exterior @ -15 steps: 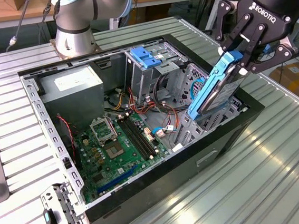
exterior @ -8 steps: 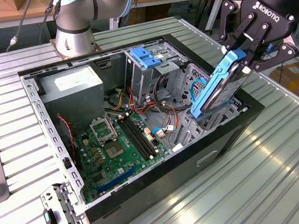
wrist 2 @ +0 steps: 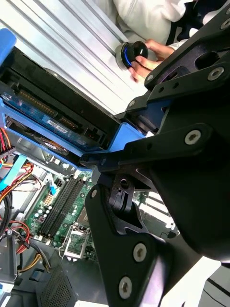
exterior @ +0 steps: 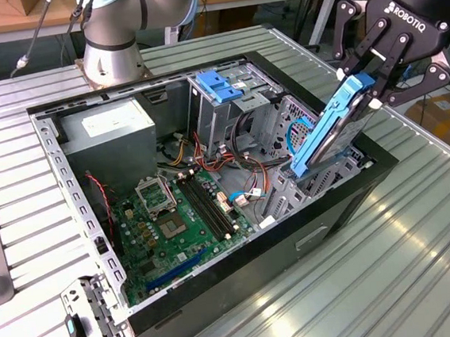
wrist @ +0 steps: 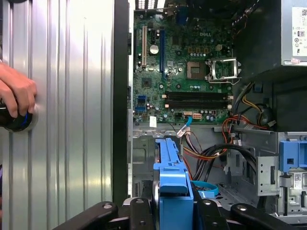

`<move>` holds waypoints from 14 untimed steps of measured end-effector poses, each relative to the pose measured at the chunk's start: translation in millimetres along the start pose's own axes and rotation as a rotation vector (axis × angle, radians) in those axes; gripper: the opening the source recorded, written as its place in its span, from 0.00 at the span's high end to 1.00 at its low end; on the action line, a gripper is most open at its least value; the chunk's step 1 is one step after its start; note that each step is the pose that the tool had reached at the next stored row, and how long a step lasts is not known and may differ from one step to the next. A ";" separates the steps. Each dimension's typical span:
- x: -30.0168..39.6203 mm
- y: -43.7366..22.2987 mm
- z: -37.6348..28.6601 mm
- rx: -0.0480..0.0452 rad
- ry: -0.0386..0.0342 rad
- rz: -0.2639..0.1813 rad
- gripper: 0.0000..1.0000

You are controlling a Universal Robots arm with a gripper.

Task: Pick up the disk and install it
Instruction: 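Insert the disk into the insertion slot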

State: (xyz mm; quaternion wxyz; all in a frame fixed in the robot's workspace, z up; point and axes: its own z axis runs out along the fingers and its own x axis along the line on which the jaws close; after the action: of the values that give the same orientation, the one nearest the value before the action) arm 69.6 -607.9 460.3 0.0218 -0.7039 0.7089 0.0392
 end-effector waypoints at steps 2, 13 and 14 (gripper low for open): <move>0.1 -0.1 1.0 0.0000 0.0001 0.000 0.63; -4.4 -0.3 5.4 -0.0016 0.0005 -0.019 0.63; -6.0 -0.3 5.6 -0.0017 0.0005 -0.020 0.63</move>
State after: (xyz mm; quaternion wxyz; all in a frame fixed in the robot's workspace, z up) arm 69.8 -601.5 455.2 0.0215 -0.7111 0.7017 0.0394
